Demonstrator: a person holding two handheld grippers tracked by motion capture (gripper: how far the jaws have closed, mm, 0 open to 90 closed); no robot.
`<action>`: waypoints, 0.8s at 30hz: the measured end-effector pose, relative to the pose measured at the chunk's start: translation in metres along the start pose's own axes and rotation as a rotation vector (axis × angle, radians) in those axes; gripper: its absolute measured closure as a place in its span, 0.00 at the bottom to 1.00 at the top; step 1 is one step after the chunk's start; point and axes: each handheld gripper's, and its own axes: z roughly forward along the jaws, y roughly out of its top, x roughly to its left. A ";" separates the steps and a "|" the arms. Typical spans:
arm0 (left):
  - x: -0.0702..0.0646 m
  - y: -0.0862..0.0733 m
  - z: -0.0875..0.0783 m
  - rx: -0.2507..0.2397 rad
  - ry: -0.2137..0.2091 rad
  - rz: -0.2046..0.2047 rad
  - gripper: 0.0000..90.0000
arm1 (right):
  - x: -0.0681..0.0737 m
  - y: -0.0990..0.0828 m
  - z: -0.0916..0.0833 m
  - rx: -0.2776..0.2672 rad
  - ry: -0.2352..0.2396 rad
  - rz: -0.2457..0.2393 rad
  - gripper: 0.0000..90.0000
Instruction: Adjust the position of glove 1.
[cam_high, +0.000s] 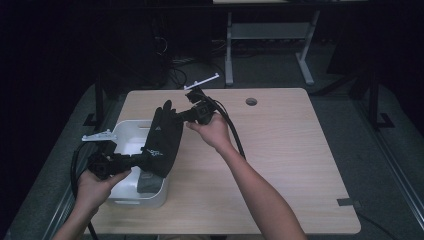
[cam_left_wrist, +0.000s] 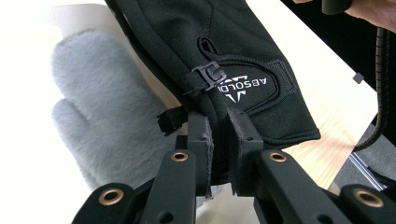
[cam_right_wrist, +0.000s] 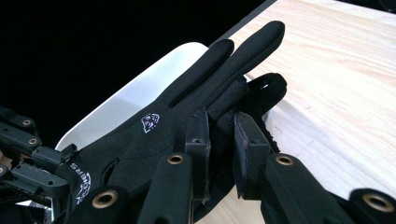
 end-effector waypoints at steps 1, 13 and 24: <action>0.001 -0.001 -0.001 0.000 0.003 0.000 0.90 | 0.001 0.001 0.005 0.004 0.004 0.002 0.87; 0.012 -0.012 -0.011 -0.008 0.022 -0.035 0.90 | 0.009 0.010 0.028 0.031 0.027 -0.011 0.87; 0.022 -0.023 -0.015 0.006 0.036 -0.049 0.90 | 0.011 0.009 0.050 0.062 0.046 -0.013 0.86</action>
